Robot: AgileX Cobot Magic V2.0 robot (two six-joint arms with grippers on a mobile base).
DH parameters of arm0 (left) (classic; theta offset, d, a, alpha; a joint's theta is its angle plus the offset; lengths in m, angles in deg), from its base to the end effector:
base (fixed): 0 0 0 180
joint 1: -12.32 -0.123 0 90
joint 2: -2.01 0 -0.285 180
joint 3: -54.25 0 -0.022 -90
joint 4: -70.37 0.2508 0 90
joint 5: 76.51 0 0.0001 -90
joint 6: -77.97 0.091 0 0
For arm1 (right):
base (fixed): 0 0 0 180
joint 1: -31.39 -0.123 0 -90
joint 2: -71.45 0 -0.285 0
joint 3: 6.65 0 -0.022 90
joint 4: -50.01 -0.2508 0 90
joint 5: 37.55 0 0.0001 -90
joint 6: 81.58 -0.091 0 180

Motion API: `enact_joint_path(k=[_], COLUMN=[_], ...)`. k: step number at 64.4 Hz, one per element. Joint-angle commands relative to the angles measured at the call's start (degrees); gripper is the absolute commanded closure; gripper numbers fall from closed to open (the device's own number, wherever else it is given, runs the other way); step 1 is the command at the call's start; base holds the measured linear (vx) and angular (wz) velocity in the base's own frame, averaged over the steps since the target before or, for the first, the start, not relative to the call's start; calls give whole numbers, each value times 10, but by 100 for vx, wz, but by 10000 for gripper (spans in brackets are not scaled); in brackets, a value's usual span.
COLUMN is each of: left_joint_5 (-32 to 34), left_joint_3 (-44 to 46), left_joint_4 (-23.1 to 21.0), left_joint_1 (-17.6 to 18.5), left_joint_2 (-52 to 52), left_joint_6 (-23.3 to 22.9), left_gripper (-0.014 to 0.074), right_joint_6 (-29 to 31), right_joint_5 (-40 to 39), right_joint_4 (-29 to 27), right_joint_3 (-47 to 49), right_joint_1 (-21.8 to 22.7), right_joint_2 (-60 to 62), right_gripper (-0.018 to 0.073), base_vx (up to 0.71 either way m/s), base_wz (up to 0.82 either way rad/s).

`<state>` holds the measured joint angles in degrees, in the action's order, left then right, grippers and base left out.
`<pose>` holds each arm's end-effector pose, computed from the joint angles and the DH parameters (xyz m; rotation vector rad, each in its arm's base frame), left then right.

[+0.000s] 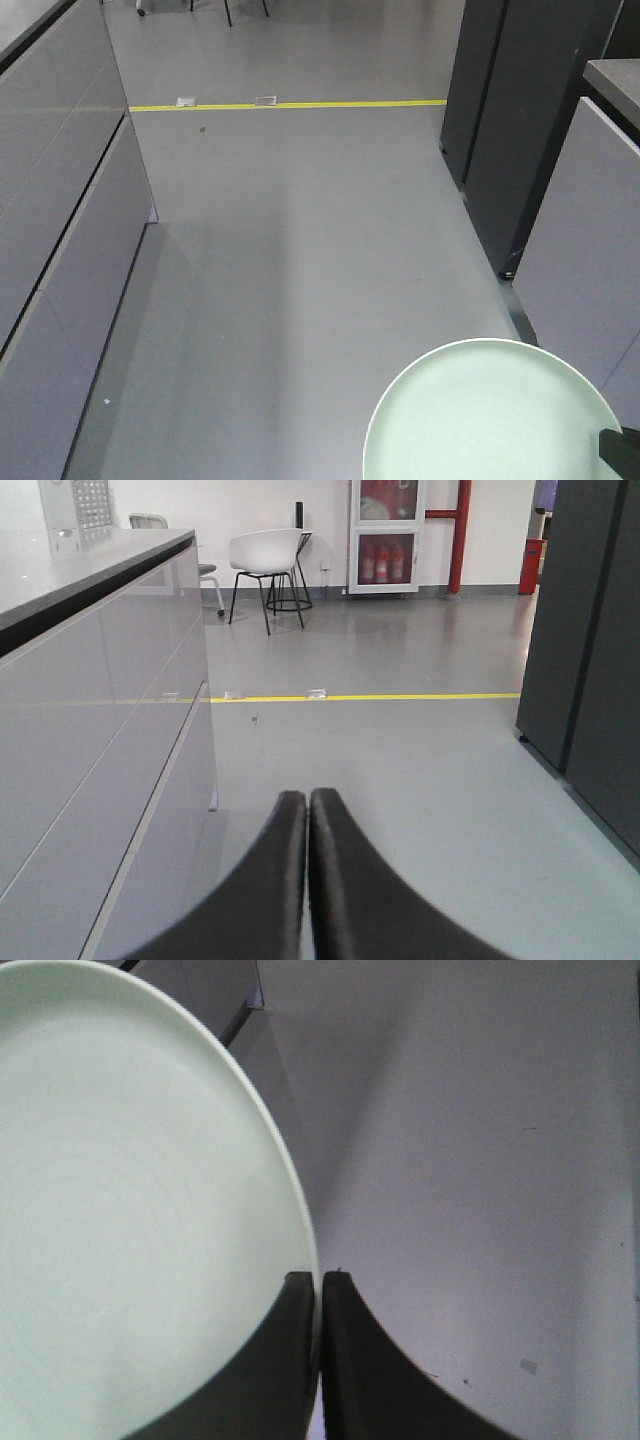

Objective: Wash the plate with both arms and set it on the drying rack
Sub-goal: 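Drive the base to the sink while holding the plate in the right gripper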

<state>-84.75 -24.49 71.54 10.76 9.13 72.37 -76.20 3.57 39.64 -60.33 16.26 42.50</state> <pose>0.0565 0.0018 0.1918 -0.0882 1.6401 -0.0360 0.0667 0.0292 0.2653 -0.3072 2.1409 0.3054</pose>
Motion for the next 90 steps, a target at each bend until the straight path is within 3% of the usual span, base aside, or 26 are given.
enact_joint_path(k=[1, 54, 90], left_joint_5=[46, 46, 46], left_joint_3=[-12, -12, -12], left_joint_4=[0, 0, 0], left_joint_1=[0, 0, 0], left_joint_2=[-9, -9, -9], left_joint_6=[-4, -4, -4], left_gripper=[602, 602, 602], right_joint_6=[1, 1, 1], right_joint_5=[-38, -38, -38], right_joint_4=[-5, -5, -5], right_joint_3=[16, 16, 16], right_joint_1=[2, 2, 2], right_joint_2=[-4, -4, -4], right_gripper=[568, 568, 568], base_vx=[31, 27, 20], base_wz=[-7, -7, -41])
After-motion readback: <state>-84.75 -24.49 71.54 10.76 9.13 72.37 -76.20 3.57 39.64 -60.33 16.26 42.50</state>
